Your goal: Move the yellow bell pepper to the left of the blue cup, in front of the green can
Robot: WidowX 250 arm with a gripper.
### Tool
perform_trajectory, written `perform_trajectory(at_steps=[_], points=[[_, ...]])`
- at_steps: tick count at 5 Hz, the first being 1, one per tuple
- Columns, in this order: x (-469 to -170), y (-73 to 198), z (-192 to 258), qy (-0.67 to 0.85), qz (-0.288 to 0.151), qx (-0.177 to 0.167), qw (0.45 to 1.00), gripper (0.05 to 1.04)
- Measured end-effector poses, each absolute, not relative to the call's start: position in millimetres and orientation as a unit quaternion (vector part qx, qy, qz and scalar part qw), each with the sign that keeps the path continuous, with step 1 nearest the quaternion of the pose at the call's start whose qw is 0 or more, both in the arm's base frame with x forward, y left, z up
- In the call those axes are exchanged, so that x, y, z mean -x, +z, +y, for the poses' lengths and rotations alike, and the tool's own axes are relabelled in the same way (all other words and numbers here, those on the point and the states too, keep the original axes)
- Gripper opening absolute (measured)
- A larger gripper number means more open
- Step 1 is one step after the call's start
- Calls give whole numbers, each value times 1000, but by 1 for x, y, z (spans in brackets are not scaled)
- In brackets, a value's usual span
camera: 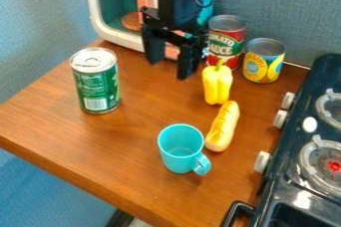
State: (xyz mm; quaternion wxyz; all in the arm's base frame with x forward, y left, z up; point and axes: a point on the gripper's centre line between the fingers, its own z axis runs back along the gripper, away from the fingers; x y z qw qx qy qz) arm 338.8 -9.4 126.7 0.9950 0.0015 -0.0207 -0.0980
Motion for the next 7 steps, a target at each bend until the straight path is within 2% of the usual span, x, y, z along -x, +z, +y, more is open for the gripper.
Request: perform_trajectory(at_steps=[1, 3, 5, 7], points=[[-361, 133, -10, -99, -27, -4, 995, 1001], [-393, 117, -19, -109, -4, -2, 994, 1001], [-409, 100, -39, -123, 8, -5, 992, 1001], [-419, 95, -48, -129, 10, -9, 992, 1001]])
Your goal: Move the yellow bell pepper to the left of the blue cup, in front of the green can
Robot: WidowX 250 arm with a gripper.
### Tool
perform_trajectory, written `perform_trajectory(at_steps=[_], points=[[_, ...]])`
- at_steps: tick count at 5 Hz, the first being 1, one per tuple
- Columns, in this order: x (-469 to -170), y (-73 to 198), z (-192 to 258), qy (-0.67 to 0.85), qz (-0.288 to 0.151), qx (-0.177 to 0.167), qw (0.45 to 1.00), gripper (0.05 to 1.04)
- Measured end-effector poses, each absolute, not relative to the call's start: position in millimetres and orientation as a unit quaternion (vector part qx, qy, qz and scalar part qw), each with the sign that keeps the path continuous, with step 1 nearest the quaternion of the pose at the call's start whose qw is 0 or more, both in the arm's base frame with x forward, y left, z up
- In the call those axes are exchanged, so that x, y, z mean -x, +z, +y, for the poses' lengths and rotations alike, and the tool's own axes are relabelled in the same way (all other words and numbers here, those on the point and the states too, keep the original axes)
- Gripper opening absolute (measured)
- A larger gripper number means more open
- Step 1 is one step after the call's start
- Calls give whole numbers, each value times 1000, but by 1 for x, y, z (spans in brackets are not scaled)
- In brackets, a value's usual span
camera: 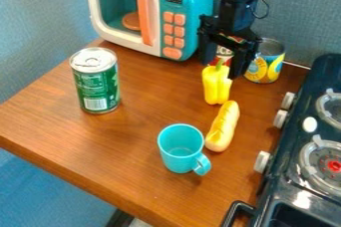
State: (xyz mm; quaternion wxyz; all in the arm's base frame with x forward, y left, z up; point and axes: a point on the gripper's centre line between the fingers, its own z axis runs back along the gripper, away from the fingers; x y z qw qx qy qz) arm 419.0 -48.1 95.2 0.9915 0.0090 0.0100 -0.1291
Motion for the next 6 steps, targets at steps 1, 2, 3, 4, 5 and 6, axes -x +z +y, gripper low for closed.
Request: perform_trajectory(at_steps=[1, 2, 3, 4, 5, 6], points=[[-424, 97, -47, -123, 6, -9, 992, 1001], [-428, 95, -48, -120, 9, -10, 993, 1001], [-435, 92, -43, -116, 16, -9, 993, 1001], [-438, 90, -36, -106, 22, -9, 994, 1001], [-437, 89, -35, -102, 25, -6, 994, 963], [-438, 89, -34, -101, 23, -6, 995, 692]])
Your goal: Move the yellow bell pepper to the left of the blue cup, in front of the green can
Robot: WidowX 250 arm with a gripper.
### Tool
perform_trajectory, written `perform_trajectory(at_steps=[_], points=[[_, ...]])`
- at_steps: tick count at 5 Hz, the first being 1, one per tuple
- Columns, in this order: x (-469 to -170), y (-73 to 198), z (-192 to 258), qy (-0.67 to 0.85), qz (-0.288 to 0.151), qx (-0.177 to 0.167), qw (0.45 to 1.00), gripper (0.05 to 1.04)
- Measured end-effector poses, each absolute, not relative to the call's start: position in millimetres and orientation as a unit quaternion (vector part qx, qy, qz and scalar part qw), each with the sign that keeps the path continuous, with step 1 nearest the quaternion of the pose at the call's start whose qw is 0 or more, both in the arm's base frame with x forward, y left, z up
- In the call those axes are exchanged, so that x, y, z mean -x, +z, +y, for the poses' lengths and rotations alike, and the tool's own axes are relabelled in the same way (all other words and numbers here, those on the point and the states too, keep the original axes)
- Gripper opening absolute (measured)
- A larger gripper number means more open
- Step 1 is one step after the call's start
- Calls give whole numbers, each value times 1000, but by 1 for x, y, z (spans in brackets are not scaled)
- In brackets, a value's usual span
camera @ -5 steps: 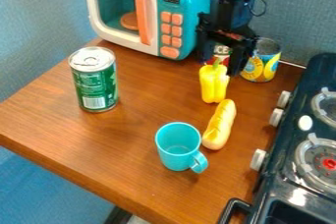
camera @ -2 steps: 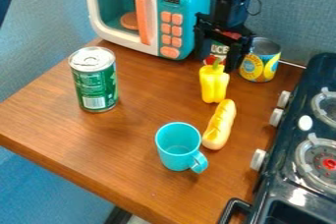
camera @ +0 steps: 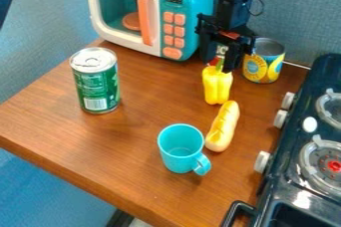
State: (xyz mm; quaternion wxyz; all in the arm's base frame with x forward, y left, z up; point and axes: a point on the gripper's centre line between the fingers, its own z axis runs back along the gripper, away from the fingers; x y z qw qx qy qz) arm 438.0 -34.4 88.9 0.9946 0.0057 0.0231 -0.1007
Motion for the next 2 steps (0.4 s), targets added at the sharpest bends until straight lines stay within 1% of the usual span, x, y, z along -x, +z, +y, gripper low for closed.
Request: perform_trajectory(at_steps=[1, 2], points=[[-439, 89, -32, -97, 19, -3, 995, 397], [-441, 83, -30, -92, 23, -3, 995, 185]])
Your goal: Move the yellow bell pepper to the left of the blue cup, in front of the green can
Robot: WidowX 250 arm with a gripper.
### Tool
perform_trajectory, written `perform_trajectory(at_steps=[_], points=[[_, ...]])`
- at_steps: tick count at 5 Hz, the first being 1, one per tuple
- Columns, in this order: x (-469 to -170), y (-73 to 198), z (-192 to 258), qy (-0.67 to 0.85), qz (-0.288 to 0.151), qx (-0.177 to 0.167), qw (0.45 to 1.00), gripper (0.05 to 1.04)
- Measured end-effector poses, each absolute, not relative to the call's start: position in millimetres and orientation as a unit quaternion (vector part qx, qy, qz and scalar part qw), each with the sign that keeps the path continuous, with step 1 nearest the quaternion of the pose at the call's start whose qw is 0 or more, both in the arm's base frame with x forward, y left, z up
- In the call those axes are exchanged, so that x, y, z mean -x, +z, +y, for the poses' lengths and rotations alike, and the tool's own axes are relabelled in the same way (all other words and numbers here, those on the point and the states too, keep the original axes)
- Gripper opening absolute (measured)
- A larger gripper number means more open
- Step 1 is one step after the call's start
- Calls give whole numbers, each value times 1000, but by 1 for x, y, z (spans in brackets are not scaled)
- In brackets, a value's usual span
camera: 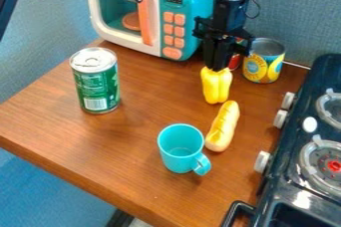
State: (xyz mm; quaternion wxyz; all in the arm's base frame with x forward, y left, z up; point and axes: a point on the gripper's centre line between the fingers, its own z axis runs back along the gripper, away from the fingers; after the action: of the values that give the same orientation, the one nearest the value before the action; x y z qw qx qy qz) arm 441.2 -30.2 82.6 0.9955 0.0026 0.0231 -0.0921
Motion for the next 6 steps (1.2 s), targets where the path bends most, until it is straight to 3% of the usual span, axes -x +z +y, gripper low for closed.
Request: perform_trajectory(at_steps=[1, 3, 4, 5, 6], points=[[-444, 82, -30, -90, 15, -3, 996, 117], [-420, 81, -25, -87, 18, 4, 996, 106], [-395, 119, -9, -68, -24, -2, 997, 106], [-357, 144, 21, -15, -43, -32, 998, 106], [-333, 129, 38, 12, 5, -36, 999, 106]])
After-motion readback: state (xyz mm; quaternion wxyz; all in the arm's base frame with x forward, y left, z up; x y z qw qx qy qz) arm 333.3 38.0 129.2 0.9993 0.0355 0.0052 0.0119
